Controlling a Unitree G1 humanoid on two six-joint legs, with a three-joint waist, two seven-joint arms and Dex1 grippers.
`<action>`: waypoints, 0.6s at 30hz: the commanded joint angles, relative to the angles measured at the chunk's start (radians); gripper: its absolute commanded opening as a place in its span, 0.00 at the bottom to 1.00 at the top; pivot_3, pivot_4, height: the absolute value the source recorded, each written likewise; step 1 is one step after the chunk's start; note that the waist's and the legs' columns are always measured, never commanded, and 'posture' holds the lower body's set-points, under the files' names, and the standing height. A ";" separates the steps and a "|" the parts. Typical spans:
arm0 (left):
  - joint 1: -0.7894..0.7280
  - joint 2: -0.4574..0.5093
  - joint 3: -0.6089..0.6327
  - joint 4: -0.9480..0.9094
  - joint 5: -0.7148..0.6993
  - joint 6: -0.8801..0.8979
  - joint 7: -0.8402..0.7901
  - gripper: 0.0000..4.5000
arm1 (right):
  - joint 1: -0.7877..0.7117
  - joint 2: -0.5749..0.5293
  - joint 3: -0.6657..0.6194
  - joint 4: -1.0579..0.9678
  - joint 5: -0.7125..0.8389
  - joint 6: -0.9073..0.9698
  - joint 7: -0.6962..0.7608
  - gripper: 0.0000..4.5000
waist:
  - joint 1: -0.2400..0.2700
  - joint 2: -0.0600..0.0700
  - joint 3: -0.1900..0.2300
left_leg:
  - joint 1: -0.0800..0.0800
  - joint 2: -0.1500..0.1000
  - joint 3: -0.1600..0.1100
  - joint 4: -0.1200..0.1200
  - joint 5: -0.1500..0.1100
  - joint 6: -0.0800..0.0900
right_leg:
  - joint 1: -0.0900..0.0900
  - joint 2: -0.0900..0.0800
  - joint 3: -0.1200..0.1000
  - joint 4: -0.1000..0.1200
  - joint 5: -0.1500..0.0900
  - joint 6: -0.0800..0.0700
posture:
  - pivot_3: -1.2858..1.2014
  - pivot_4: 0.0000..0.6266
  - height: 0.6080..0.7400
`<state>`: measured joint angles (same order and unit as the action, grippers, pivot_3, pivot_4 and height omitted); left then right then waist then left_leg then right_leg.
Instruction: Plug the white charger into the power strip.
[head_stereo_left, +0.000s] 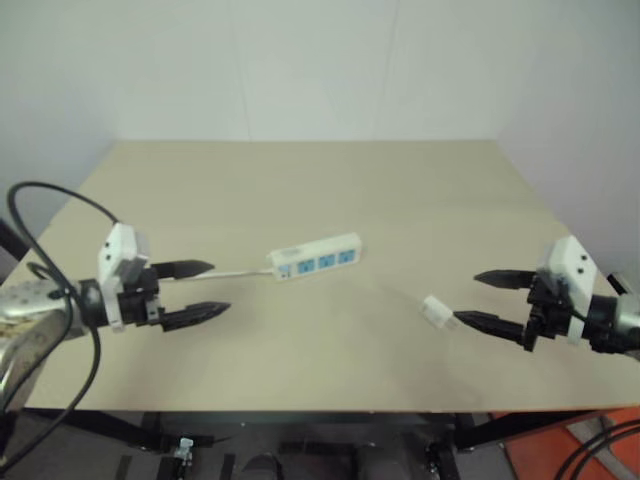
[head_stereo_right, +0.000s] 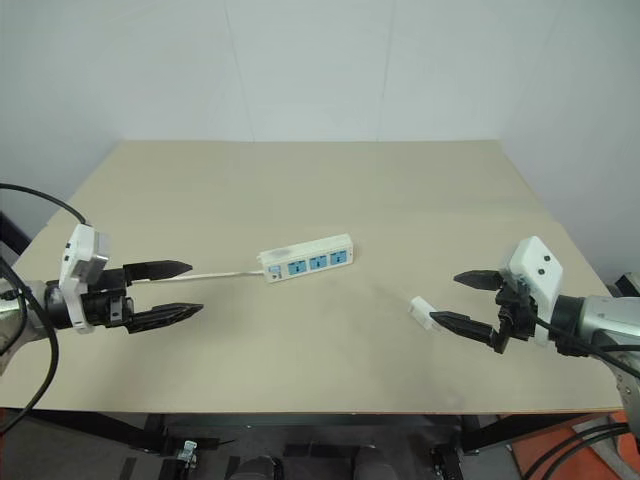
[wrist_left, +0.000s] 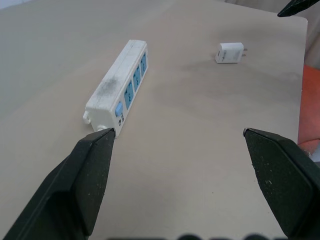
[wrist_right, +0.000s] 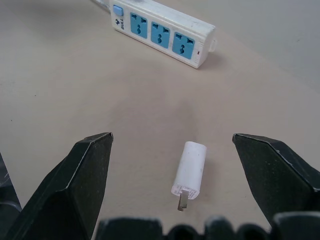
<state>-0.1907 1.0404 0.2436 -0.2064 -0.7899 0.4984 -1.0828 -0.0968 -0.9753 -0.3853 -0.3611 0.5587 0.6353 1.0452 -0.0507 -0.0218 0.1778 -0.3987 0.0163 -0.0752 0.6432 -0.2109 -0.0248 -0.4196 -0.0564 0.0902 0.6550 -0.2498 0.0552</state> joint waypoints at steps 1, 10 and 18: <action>-0.019 -0.008 0.027 -0.015 0.009 0.000 -0.014 0.99 | -0.016 -0.023 -0.025 -0.007 0.015 -0.002 -0.003 1.00 | 0.002 0.000 0.000 | 0.000 0.000 0.000 0.000 0.000 0.000 | 0.000 0.000 0.000 0.000 0.000 0.000 | 0.52 0.24 1.00; -0.086 -0.046 -0.032 0.043 0.098 -0.011 0.000 0.99 | -0.035 -0.016 -0.011 -0.004 0.023 -0.004 -0.016 1.00 | 0.007 0.000 0.000 | 0.000 0.000 0.000 0.000 0.000 0.000 | 0.000 0.000 0.000 0.000 0.000 0.000 | 0.52 0.24 1.00; -0.405 -0.219 -0.306 0.462 0.479 -0.272 0.012 0.99 | -0.077 0.005 0.001 -0.038 0.067 0.028 -0.065 1.00 | 0.013 -0.001 0.000 | 0.002 -0.001 0.000 0.001 0.000 0.000 | 0.006 0.000 -0.001 -0.005 0.004 -0.003 | 0.52 0.24 1.00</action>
<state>-0.5529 0.8188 -0.0603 0.2125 -0.3453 0.2851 -1.0463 -0.1588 -0.9679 -0.3645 -0.3638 0.6061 0.6545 0.9928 -0.0373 -0.0225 0.1773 -0.3989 0.0148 -0.0759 0.6440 -0.2109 -0.0248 -0.4148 -0.0572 0.0893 0.6485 -0.2441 0.0504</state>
